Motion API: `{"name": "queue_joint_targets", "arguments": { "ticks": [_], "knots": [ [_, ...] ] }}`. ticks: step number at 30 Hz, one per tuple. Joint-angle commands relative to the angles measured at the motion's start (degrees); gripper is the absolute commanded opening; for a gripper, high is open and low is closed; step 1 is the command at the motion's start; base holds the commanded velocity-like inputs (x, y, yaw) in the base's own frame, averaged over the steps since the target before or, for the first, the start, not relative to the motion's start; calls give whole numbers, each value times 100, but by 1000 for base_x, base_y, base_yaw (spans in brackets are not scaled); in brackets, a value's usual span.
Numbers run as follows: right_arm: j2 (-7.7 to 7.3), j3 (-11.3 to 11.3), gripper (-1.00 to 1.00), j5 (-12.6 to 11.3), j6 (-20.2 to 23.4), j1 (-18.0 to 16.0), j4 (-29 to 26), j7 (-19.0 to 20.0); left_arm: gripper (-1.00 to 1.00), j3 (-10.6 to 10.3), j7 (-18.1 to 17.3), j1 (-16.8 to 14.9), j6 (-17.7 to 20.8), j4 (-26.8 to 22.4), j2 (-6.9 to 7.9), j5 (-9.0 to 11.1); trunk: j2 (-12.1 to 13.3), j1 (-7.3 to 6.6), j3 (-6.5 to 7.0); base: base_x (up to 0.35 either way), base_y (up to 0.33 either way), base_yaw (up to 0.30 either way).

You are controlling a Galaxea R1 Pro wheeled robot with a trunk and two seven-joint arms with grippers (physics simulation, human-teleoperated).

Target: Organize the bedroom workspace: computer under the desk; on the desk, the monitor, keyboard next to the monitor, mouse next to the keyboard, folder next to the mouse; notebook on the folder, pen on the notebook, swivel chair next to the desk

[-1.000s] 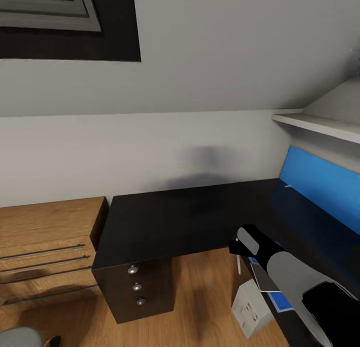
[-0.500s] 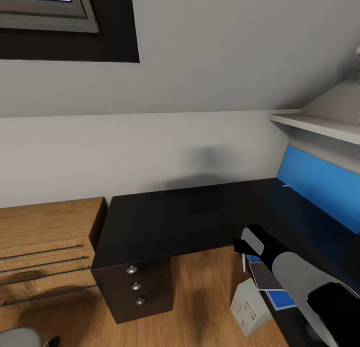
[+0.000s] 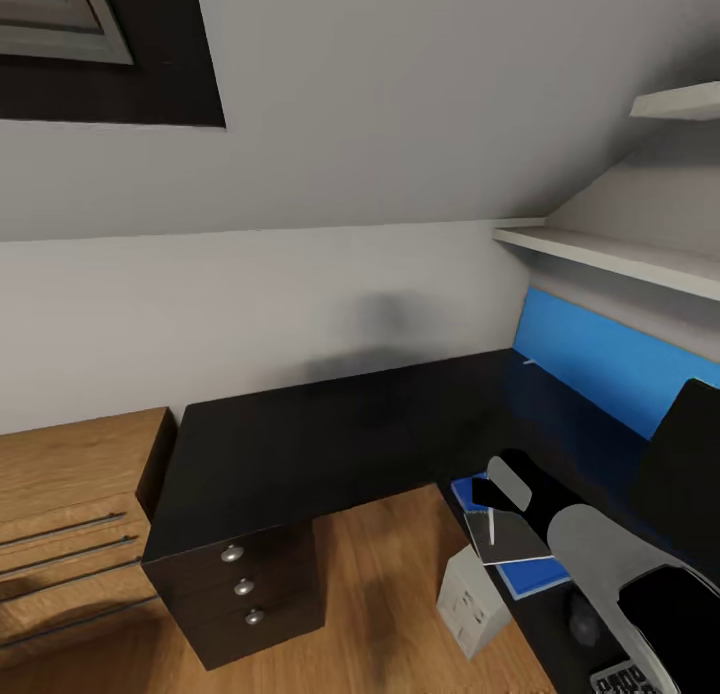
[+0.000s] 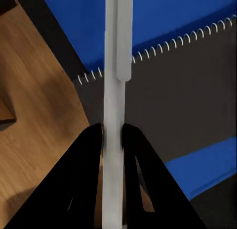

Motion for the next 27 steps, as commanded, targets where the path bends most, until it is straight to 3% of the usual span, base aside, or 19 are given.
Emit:
{"name": "queue_joint_targets", "arguments": {
  "ticks": [1, 15, 22, 27],
  "knots": [
    [-5, 42, -100, -66, 11, -6, -10, -44, 100, 7, -27, 3, 0, -12, -3, 47, -11, 4, -9, 0, 0, -262],
    [-18, 41, -100, -60, -4, 3, -1, -44, 100, 13, -28, 3, 1, 6, 6, 55, -11, 4, 3, 2, 0, -248],
    [-14, 55, -100, -34, -19, 5, 89, -37, 100, 9, -28, 3, -6, 7, 6, 50, -11, 4, 4, 137, -64, -69],
    [-9, 75, -100, 121, -203, 14, 139, -32, 100, 8, -28, 3, -7, 7, 6, 48, -11, 4, 4, 124, -59, -14]
  ]
}}
